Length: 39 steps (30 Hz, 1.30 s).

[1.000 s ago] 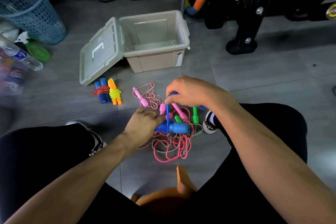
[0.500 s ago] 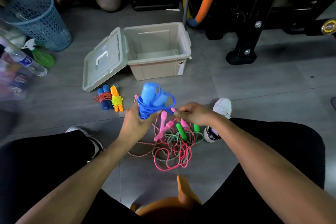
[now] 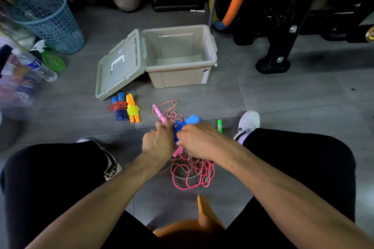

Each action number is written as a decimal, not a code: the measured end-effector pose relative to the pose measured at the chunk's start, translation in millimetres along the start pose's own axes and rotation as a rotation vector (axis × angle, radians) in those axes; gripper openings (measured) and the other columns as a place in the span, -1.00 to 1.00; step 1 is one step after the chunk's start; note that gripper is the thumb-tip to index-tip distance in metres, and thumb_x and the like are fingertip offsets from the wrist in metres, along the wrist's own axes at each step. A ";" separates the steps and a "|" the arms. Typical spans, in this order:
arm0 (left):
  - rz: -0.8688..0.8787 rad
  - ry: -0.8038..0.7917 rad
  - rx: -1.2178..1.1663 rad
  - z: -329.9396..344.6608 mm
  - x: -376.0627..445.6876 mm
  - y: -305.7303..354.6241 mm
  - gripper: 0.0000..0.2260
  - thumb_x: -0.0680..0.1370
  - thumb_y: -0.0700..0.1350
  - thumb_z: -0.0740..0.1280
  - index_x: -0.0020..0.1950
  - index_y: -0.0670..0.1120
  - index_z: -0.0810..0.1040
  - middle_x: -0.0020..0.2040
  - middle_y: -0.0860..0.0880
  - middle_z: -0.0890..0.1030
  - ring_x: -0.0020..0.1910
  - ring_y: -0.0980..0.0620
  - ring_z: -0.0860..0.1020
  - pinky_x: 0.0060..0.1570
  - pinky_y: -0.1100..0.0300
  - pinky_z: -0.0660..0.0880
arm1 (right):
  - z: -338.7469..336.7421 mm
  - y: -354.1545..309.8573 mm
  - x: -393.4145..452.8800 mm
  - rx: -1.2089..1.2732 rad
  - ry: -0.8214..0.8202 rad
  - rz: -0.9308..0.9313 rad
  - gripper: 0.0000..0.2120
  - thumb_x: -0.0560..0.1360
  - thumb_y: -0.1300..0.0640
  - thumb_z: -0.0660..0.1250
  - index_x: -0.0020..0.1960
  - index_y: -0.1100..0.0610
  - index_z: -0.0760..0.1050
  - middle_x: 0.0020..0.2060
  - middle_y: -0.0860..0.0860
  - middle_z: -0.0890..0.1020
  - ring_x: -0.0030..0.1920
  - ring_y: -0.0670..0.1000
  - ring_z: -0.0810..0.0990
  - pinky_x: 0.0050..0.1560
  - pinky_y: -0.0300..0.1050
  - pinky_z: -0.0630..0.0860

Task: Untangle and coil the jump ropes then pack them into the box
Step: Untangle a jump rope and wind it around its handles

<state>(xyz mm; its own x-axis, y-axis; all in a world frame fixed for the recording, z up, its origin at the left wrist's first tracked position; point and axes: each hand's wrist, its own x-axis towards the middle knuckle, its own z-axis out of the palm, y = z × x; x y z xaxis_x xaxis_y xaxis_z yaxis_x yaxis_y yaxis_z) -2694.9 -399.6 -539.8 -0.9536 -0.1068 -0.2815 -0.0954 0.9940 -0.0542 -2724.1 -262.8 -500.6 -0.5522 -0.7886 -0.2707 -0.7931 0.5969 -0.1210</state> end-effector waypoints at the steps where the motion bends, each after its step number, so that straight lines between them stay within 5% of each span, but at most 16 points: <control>1: 0.042 0.005 0.083 0.8 -1.2 5.0 -0.58 0.55 -0.06 0.29 0.35 -0.18 0.30 0.18 -0.12 0.48 0.01 -0.09 0.61 -0.19 0.12 0.46 | -5.3 3.5 -0.2 -0.016 0.011 -0.009 -0.88 0.54 0.06 0.29 0.00 0.05 0.57 -0.08 -0.01 0.57 -0.03 0.05 0.57 -0.36 -0.14 0.27; 4: 0.115 0.053 0.253 3.0 -4.5 11.4 -0.79 0.56 -0.15 0.25 0.18 -0.14 0.47 0.05 -0.09 0.59 -0.05 -0.04 0.62 -0.23 0.19 0.45 | -18.6 18.5 -0.5 0.183 0.075 0.180 -0.75 0.56 -0.07 0.28 -0.13 0.07 0.59 -0.20 0.03 0.57 -0.17 0.07 0.54 -0.29 -0.13 0.29; 8: 0.233 0.129 0.281 -3.7 -6.9 14.0 -0.82 0.22 -0.12 0.53 -0.26 -0.04 0.57 -0.42 0.01 0.56 -0.47 0.04 0.55 -0.51 0.29 0.31 | -14.8 34.0 4.5 0.516 0.211 0.404 -0.62 0.44 -0.19 0.41 -0.30 0.12 0.57 -0.44 0.03 0.52 -0.33 0.09 0.48 -0.38 -0.11 0.30; 10: 0.242 0.189 0.214 -9.6 -5.8 14.3 -0.80 0.26 -0.11 0.51 -0.19 -0.07 0.56 -0.36 0.01 0.57 -0.40 0.02 0.58 -0.47 0.25 0.36 | -11.6 38.8 5.9 0.645 0.291 0.474 -0.62 0.38 -0.19 0.45 -0.35 0.12 0.56 -0.48 0.08 0.54 -0.36 0.12 0.51 -0.38 -0.03 0.40; 13: 0.116 0.094 -0.074 -16.7 -7.5 20.2 -0.69 0.43 0.00 0.38 0.07 -0.11 0.43 -0.10 -0.05 0.57 -0.12 -0.07 0.59 -0.27 0.15 0.39 | -4.9 39.9 11.0 0.646 0.347 0.495 -0.63 0.38 -0.15 0.46 -0.32 0.16 0.57 -0.39 0.11 0.56 -0.31 0.13 0.50 -0.28 0.02 0.45; 16: -0.030 -0.152 -0.515 -19.0 -6.7 14.7 -0.56 0.36 0.02 0.35 0.12 -0.16 0.35 -0.04 -0.10 0.54 -0.08 -0.08 0.55 -0.18 0.11 0.51 | -1.2 37.4 14.1 0.639 0.385 0.359 -0.70 0.43 -0.02 0.47 -0.25 0.23 0.58 -0.21 0.08 0.56 -0.21 0.07 0.53 -0.14 0.00 0.49; 19: -0.164 -0.386 -0.924 -29.7 1.2 -2.6 -0.60 0.42 -0.14 0.38 0.17 -0.25 0.35 -0.16 -0.08 0.56 -0.23 0.04 0.55 -0.27 0.19 0.58 | -5.0 38.6 13.4 0.762 0.416 0.306 -0.84 0.46 0.08 0.45 -0.15 0.19 0.63 -0.10 0.00 0.66 -0.13 0.00 0.63 -0.04 -0.07 0.53; 21: -0.231 -0.426 -1.222 -38.8 6.4 -15.8 -0.72 0.41 -0.31 0.40 0.10 -0.23 0.47 -0.16 -0.13 0.60 -0.23 0.01 0.60 -0.15 0.05 0.65 | -10.4 37.8 12.0 0.843 0.451 0.295 -0.92 0.47 0.12 0.43 -0.17 0.12 0.62 -0.10 -0.08 0.68 -0.11 -0.10 0.65 -0.01 -0.11 0.57; 24: -0.202 -0.476 -1.516 -50.8 7.6 -26.0 -0.71 0.42 -0.44 0.36 0.07 -0.17 0.51 -0.06 -0.23 0.66 -0.23 -0.04 0.65 -0.30 0.12 0.61 | -18.1 36.3 8.5 0.994 0.548 0.239 -0.85 0.49 0.24 0.42 -0.24 0.13 0.54 -0.06 -0.09 0.66 -0.08 -0.13 0.66 -0.02 -0.27 0.58; 27: -0.157 -0.461 -1.522 -54.6 6.1 -24.6 -0.70 0.40 -0.41 0.39 0.06 -0.16 0.47 -0.20 -0.20 0.61 -0.47 0.02 0.48 -0.51 0.23 0.43 | -27.4 35.4 3.5 1.072 0.556 0.209 -0.86 0.51 0.24 0.41 -0.22 0.17 0.54 -0.03 -0.04 0.64 -0.08 -0.09 0.67 -0.04 -0.33 0.55; 30: -0.177 -0.347 -1.383 -55.0 8.9 -23.4 -0.77 0.34 -0.31 0.49 -0.11 -0.12 0.51 -0.37 -0.10 0.48 -0.50 0.02 0.36 -0.55 0.26 0.28 | -26.5 32.1 0.7 0.791 0.599 0.234 -0.80 0.52 0.07 0.39 -0.25 0.11 0.54 -0.22 -0.08 0.51 -0.27 -0.12 0.53 -0.19 -0.34 0.44; 34: -0.229 -0.225 -1.357 -56.4 12.0 -28.2 -0.86 0.37 -0.12 0.49 -0.20 -0.11 0.56 -0.44 -0.07 0.52 -0.54 0.03 0.30 -0.53 0.30 0.22 | -29.5 28.8 -1.8 0.644 0.394 0.386 -0.57 0.57 -0.07 0.25 -0.41 0.05 0.28 -0.54 -0.04 0.36 -0.47 -0.01 0.33 -0.35 -0.01 0.35; 39: -0.360 -0.142 -1.301 -41.6 17.5 -24.1 -0.84 0.33 -0.20 0.44 -0.36 -0.10 0.47 -0.49 -0.06 0.39 -0.57 0.02 0.27 -0.55 0.27 0.22 | -26.8 16.0 -2.1 0.521 0.280 0.413 -0.48 0.58 -0.13 0.14 -0.46 0.13 0.20 -0.57 0.03 0.32 -0.40 0.18 0.32 -0.35 0.00 0.29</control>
<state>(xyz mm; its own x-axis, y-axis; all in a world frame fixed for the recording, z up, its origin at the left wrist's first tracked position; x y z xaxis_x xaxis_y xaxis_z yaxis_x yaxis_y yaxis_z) -2721.1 -424.4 -503.6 -0.7891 -0.2864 -0.5434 -0.6046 0.2058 0.7695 -2742.5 -255.6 -476.3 -0.8811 -0.4497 -0.1460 -0.3183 0.7925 -0.5202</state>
